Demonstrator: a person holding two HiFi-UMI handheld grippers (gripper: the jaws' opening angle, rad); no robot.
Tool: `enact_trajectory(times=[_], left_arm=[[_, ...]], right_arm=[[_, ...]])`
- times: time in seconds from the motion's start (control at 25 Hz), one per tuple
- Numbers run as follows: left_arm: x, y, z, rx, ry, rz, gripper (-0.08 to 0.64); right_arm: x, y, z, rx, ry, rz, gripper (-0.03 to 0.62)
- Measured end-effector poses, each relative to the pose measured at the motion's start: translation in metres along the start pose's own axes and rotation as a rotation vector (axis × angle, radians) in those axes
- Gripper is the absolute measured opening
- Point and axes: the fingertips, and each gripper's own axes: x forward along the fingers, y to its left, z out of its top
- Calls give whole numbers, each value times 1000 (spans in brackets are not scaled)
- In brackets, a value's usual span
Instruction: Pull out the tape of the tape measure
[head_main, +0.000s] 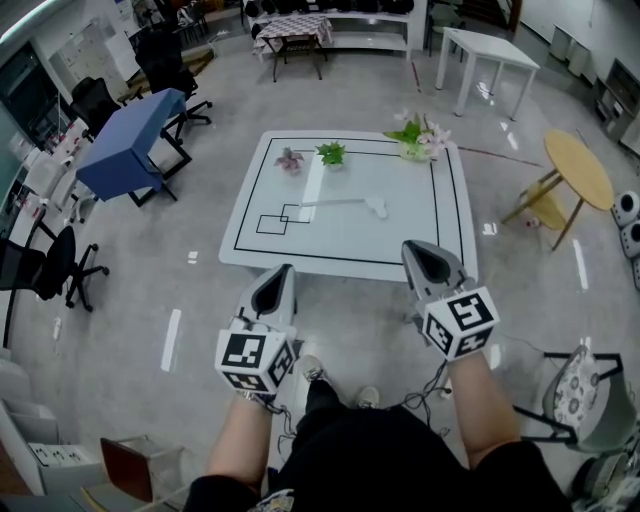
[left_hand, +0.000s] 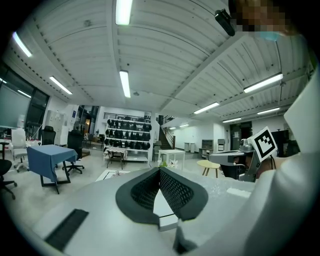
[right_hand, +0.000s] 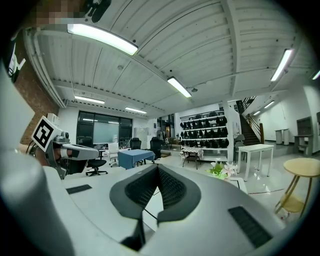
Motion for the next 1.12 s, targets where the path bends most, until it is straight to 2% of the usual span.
enact_trajectory(times=[1.12], left_arm=[[2, -13, -4, -2, -1, 0, 3]], right_arm=[[-8, -3, -8, 5, 21, 4, -4]])
